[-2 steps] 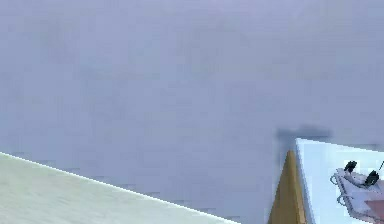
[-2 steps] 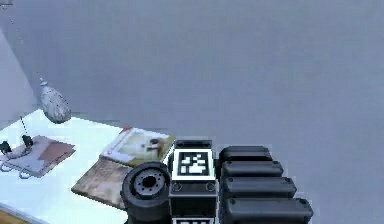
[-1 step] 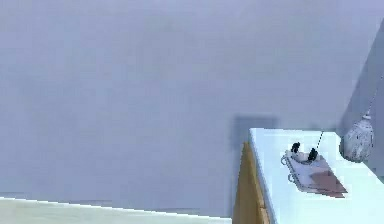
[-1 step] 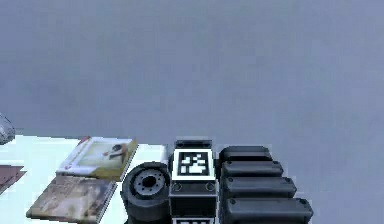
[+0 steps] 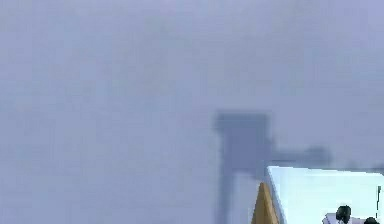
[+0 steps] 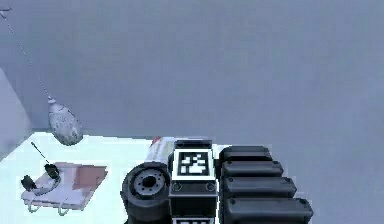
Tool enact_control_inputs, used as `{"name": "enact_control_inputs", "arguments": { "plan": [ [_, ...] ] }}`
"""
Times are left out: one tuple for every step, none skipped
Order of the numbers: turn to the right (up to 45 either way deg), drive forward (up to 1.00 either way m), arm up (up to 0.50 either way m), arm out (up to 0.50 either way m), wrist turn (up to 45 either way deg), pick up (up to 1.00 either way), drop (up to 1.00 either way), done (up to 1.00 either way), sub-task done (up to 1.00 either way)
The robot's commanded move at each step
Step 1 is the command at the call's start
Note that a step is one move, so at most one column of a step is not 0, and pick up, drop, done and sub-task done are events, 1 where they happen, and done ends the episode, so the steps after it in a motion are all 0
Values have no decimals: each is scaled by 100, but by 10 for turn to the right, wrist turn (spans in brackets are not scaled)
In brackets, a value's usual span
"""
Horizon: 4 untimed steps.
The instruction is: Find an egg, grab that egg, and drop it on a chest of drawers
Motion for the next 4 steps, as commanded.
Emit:
{"name": "enact_control_inputs", "arguments": {
  "plan": [
    [450,0,0,0,0,0,0,0,0],
    [450,0,0,0,0,0,0,0,0],
    [450,0,0,0,0,0,0,0,0],
    [300,0,0,0,0,0,0,0,0]
  ]
}}
